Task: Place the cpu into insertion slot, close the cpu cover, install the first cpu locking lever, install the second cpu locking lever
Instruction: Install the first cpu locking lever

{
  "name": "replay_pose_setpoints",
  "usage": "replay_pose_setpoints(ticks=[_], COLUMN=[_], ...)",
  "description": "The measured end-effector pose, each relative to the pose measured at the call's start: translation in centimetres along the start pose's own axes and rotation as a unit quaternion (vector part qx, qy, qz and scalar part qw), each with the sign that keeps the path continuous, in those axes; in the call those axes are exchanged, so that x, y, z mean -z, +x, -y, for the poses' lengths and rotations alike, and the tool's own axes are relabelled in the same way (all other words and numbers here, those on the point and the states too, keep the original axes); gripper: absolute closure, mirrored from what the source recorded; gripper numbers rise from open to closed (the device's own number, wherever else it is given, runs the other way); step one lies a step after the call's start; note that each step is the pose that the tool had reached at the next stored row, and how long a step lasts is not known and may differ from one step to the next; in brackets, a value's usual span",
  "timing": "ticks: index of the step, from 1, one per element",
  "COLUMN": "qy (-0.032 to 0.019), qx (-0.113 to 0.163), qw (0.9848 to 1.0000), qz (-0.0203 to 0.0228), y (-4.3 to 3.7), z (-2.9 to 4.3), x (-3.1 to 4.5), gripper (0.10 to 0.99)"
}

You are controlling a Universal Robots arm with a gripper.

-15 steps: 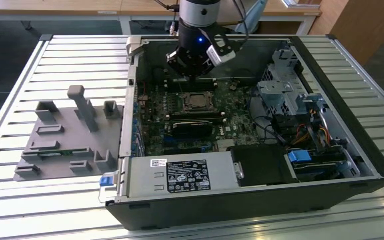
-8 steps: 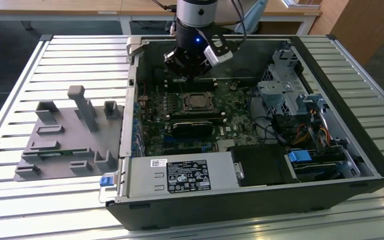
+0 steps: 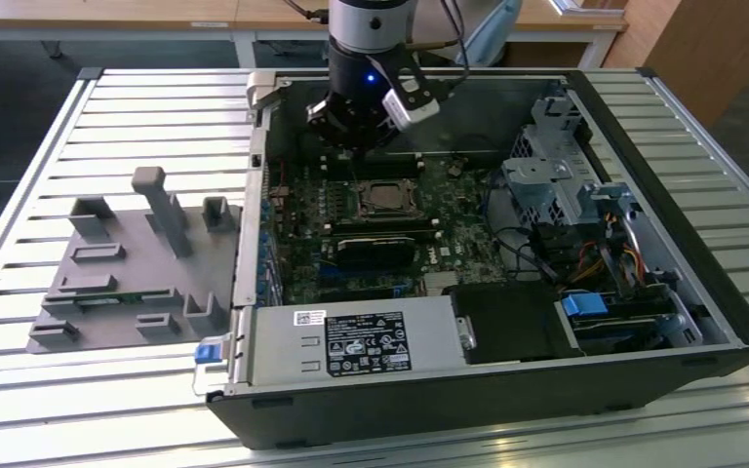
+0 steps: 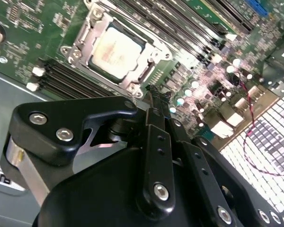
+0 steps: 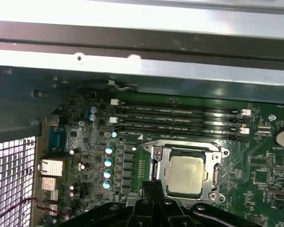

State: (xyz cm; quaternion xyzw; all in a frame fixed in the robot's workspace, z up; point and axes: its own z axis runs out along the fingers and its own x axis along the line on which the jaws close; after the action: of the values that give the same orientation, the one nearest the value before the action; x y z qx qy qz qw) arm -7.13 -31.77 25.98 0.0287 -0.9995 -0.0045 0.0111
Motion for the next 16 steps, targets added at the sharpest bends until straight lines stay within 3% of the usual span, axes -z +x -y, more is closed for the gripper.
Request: replay_pose_setpoints(ticks=[8,16], qy=[0.0,0.0], qx=[0.0,0.0], qw=[1.0,1.0], qz=[0.0003,0.0003], y=[1.14,1.75], z=[-0.07,-0.1], x=[-0.03,-0.04], gripper=[0.969,0.969])
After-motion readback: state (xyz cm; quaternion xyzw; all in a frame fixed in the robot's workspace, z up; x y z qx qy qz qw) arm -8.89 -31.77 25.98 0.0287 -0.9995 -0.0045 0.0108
